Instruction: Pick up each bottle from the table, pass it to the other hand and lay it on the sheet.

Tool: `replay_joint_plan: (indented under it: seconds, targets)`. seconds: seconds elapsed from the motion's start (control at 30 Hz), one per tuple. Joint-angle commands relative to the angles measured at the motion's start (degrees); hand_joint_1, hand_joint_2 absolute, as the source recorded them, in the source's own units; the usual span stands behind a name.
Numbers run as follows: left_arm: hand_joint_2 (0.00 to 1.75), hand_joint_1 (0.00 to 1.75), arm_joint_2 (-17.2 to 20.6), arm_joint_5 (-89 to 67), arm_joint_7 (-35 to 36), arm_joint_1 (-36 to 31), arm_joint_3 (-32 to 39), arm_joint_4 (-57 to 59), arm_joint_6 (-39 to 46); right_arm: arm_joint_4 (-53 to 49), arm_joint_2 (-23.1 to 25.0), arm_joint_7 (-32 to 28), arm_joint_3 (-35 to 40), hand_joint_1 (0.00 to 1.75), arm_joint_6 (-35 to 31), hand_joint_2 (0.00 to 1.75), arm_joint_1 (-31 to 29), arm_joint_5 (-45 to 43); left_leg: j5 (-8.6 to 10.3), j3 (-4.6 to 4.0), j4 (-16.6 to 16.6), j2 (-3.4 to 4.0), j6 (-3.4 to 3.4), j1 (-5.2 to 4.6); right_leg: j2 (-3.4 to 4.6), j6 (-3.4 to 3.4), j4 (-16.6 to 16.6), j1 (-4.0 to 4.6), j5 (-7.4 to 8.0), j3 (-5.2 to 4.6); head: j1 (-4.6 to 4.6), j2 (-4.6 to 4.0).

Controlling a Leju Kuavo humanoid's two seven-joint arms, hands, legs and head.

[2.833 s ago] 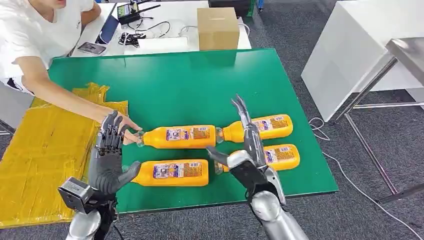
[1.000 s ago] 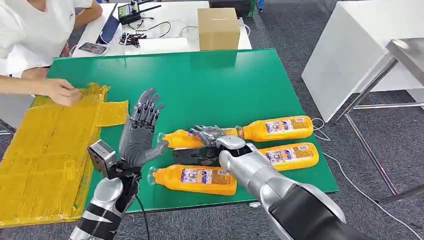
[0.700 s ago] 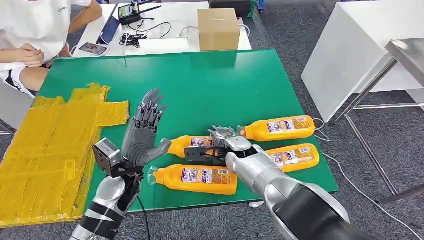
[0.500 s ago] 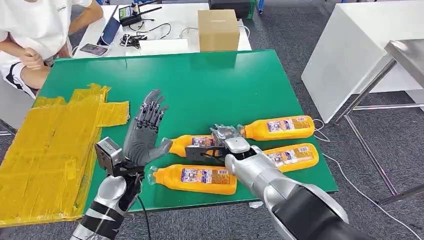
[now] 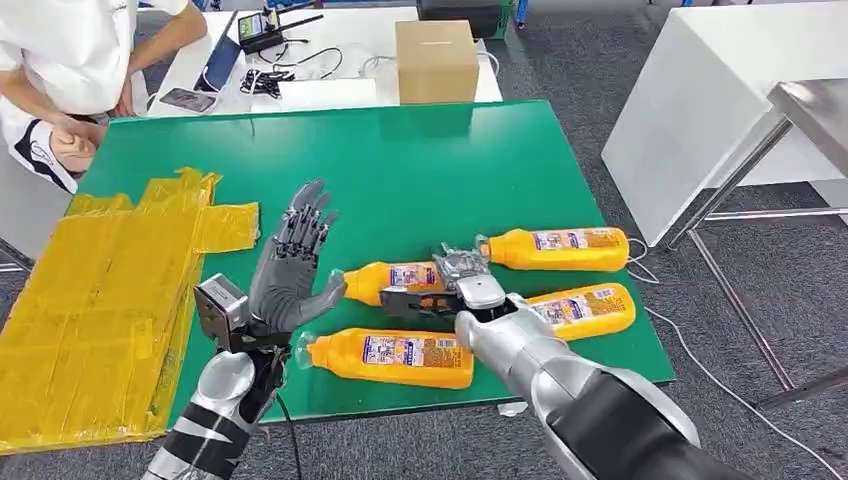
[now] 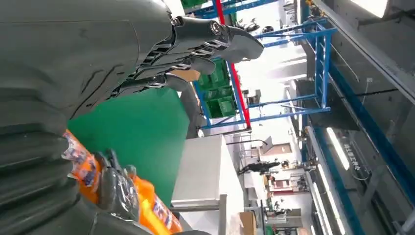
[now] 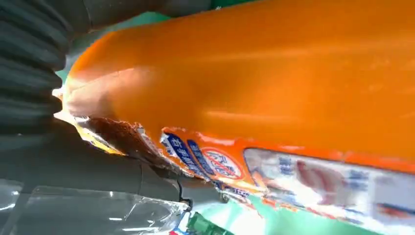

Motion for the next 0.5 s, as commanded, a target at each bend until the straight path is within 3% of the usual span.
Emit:
replay_joint_plan:
  seconds: [0.03,0.5]
  targets:
    - [1.75,0.0,0.72,0.06,0.36,-2.43,-0.96,3.32,0.08,3.16,-0.66,-1.23,-2.42,1.75,-1.37,1.75,0.22,-0.5,-0.04,0.18,-0.09,-0.16,-0.07,0.0,-0.24,0.02,-0.08,0.0,-0.1,0.24,0.0,0.0]
    - [1.75,0.0,0.79,0.03,0.36,-2.17,-1.03,3.14,0.2,2.59,-0.97,-2.02,-3.61,1.75,-3.85,1.75,0.67,-0.7,-0.11,0.24,-0.08,-0.12,-0.08,0.0,-0.23,0.04,-0.07,0.0,-0.15,0.28,0.0,0.0]
